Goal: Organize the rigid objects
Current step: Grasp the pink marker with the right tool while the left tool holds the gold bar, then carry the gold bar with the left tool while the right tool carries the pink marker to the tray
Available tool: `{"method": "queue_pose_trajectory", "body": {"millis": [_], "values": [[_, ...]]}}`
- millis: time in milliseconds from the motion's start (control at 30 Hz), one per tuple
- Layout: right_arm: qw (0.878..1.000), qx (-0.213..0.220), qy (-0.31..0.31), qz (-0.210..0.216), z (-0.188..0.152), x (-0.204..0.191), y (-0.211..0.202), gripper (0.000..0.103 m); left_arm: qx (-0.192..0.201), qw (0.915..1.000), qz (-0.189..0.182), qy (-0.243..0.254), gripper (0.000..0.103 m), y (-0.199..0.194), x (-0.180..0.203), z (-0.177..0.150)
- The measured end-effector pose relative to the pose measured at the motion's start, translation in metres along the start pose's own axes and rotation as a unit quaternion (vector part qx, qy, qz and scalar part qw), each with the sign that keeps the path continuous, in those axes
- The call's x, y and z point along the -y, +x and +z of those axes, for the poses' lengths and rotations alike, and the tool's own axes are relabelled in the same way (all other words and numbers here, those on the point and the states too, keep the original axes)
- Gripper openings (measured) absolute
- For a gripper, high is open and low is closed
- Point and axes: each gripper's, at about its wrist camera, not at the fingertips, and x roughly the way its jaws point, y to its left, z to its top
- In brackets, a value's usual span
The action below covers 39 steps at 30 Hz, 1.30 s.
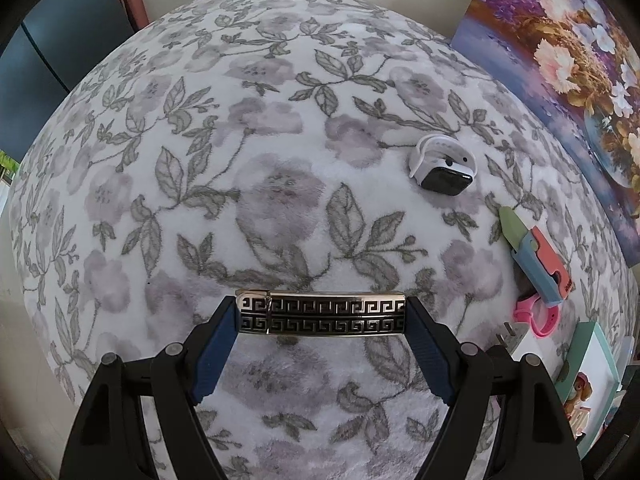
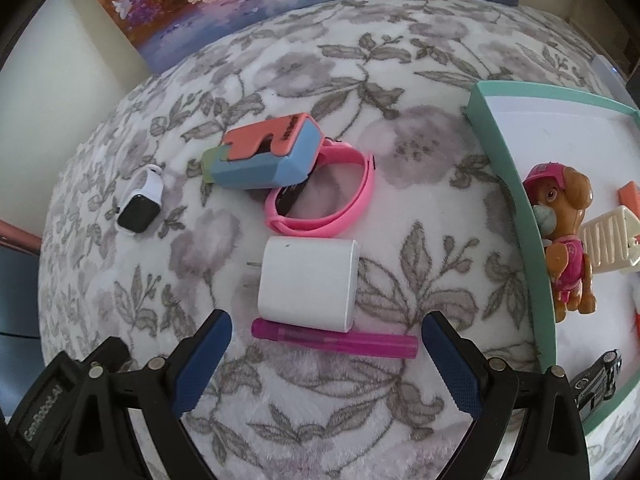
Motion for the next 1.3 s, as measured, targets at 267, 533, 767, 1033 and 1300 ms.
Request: {"method": "queue_pose_trajectory", "body": {"millis": [267, 533, 767, 1033, 1300], "values": [[1.000, 0.006, -0.001, -0.021, -0.002, -0.005, 0.005, 0.097, 0.001, 1.0000, 0.001, -0.001, 0.082, -0.001, 0.001, 0.001], [0.999, 0.009, -0.015, -0.038, -0.004, -0.009, 0.005, 0.084, 0.001, 1.0000, -0.001, -0.001, 0.082, -0.003, 0.003, 0.002], [1.000, 0.003, -0.012, -0.025, -0.004, -0.003, -0.001, 0.084, 0.005, 1.0000, -0.002, 0.002, 0.082, -0.007, 0.005, 0.003], [0.999, 0.034, -0.009, -0.005, 0.005, 0.011, -0.040, 0.084, 0.030, 0.9994, -0.008, 0.014, 0.082, -0.028, 0.015, 0.005], [0.997, 0.074, -0.010, 0.001, 0.012, 0.031, -0.088, 0.084, 0.056, 0.9977, -0.024, 0.031, 0.082, -0.054, 0.029, 0.003]]}}
